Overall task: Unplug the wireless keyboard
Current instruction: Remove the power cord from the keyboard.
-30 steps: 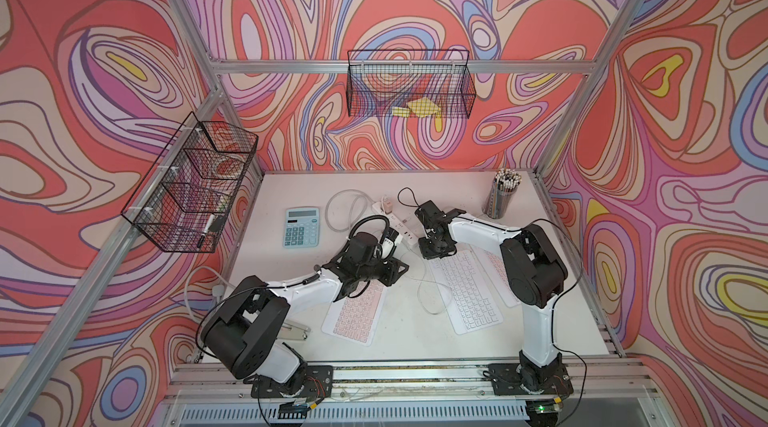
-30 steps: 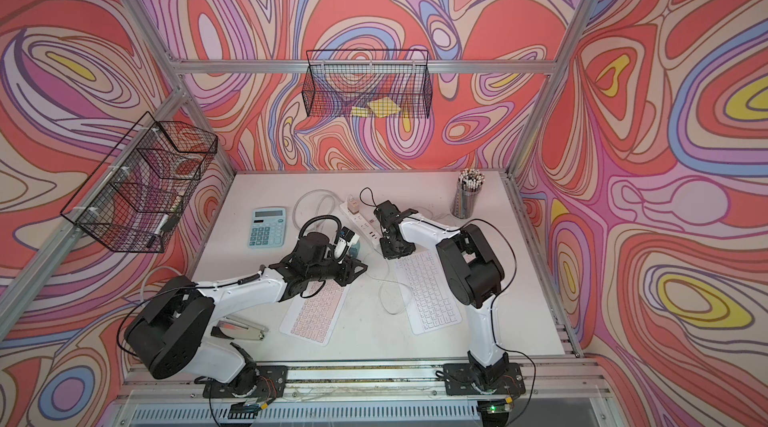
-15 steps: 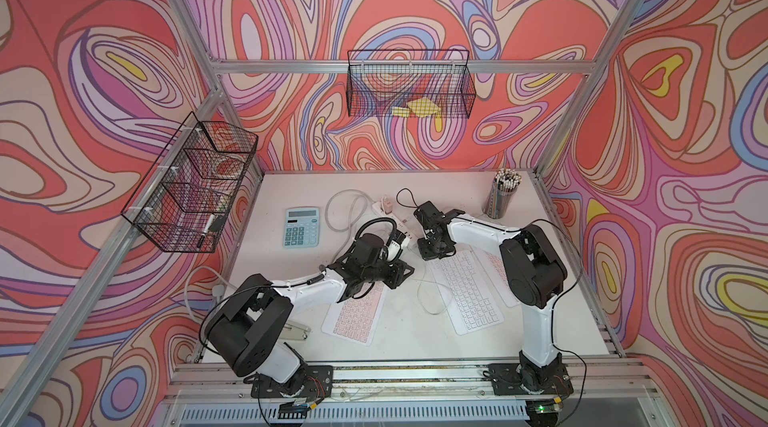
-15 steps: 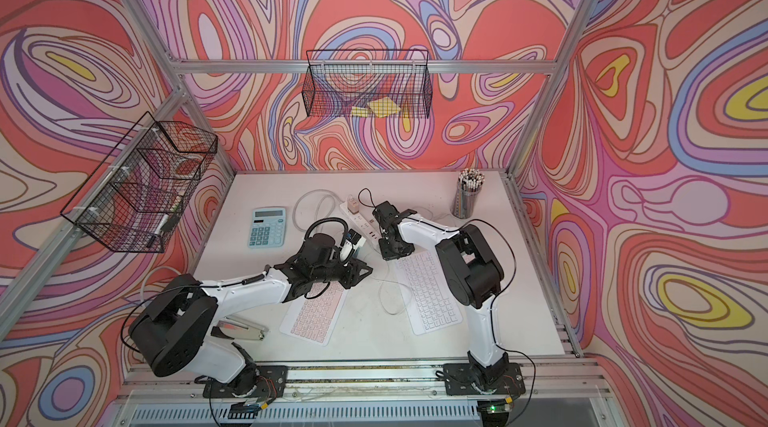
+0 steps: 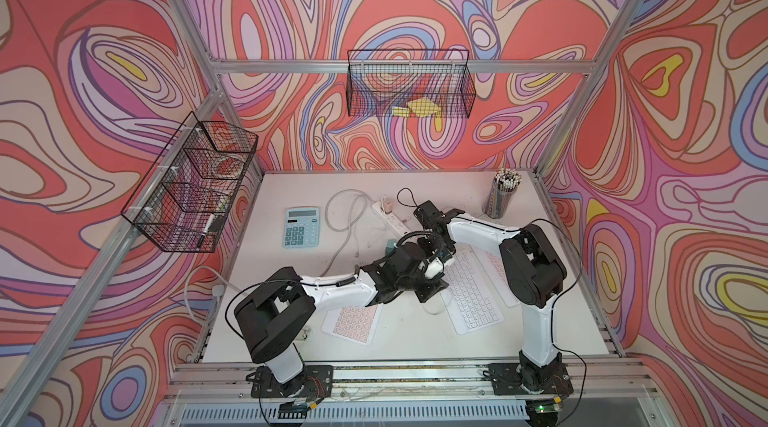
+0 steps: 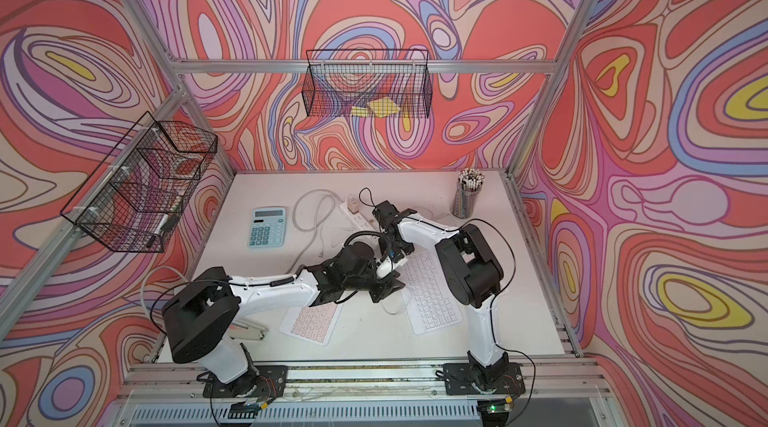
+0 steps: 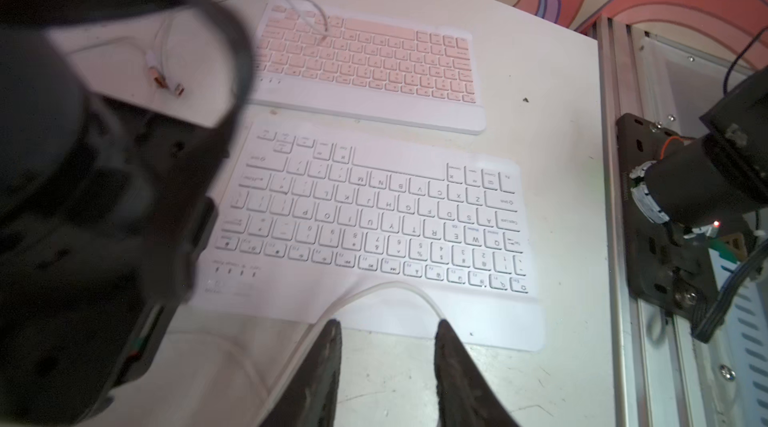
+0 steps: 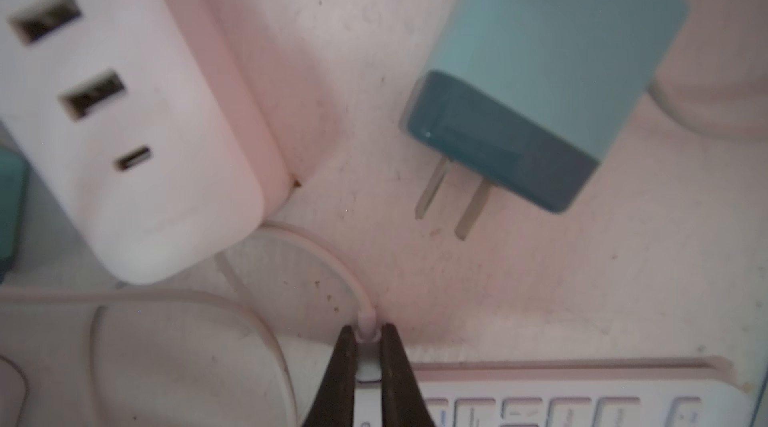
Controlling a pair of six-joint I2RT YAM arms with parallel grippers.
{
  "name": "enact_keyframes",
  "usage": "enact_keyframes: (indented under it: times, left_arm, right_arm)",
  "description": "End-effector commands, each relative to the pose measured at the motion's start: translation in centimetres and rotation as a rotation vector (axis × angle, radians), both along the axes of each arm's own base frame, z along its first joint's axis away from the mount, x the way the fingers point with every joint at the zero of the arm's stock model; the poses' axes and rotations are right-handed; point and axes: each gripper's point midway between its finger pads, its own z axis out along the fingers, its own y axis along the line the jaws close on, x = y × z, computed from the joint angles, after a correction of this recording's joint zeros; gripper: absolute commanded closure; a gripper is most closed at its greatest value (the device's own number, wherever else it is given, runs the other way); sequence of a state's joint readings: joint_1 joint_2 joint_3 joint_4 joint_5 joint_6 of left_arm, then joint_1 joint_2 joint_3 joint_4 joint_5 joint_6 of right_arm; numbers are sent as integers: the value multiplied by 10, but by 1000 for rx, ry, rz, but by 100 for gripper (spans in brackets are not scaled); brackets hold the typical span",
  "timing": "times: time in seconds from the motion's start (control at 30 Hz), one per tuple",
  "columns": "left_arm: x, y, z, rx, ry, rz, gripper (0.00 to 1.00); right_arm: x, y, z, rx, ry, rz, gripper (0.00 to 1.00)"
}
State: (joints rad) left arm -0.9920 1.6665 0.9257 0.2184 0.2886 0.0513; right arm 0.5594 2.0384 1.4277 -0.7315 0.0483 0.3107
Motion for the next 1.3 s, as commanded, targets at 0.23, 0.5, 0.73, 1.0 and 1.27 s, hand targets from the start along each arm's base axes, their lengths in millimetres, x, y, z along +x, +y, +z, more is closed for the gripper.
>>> enact_keyframes:
  times: [0.23, 0.5, 0.73, 1.0, 1.27]
  left_arm:
    - [-17, -32, -47, 291, -159, -75, 57]
    - [-1, -52, -71, 444, -176, 21, 53]
    - [1, -31, -109, 633, -136, 18, 51]
    - [-16, -18, -127, 642, 29, -60, 51]
    - [-31, -5, -141, 638, 126, -105, 52]
  right_arm:
    - [-22, 13, -33, 79, 77, 6, 97]
    - [-29, 10, -31, 101, 63, 1, 97]
    - [-32, 1, -32, 102, 60, -13, 97]
    - [-32, -2, -36, 84, 71, -13, 97]
    - [-20, -4, -33, 50, 18, 1, 100]
